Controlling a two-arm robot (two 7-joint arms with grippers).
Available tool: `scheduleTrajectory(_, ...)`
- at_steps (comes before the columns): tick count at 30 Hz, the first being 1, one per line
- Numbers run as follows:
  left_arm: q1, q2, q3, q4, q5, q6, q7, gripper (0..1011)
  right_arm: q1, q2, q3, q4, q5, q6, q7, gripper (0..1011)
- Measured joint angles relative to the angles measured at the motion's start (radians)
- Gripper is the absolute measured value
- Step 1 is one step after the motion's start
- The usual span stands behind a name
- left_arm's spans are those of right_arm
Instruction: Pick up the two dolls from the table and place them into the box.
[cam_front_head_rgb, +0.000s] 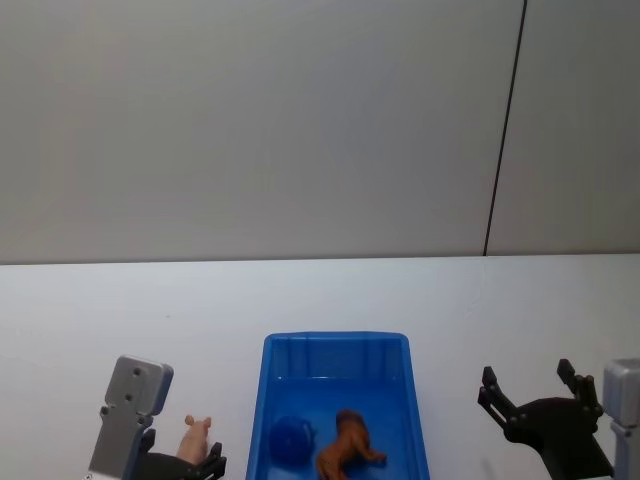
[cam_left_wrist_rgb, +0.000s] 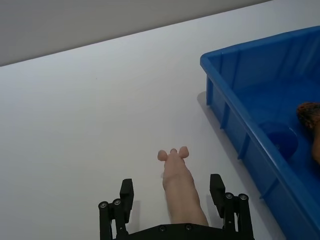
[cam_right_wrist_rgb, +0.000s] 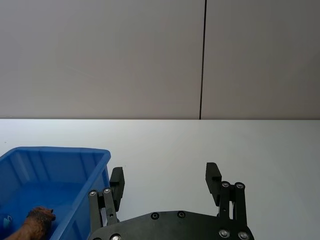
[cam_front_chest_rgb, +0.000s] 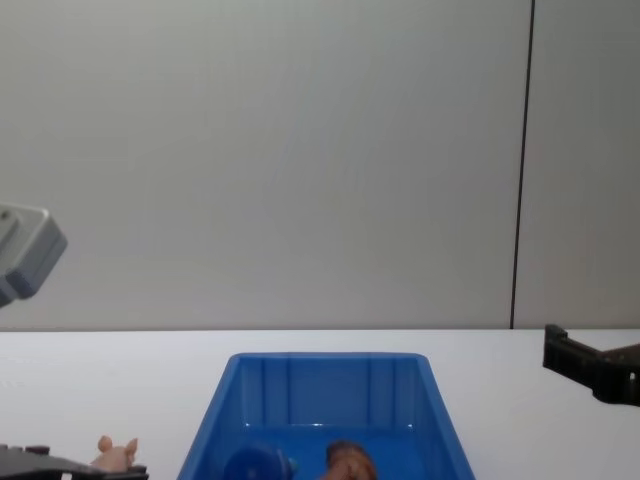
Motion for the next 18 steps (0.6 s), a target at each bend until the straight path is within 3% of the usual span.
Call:
scheduleTrajectory(9, 0.003, -0.007, -0.004, 0.020, -0.009, -0.001, -0.015, 781, 0.000, 0.000, 0.000, 0.000, 0.000, 0.000, 0.000, 1001)
scheduleTrajectory(18, 0.006, -0.013, -0.008, 0.027, -0.008, -0.014, -0.032, 482, 0.000, 0.000, 0.000, 0.000, 0.000, 0.000, 0.000, 1001)
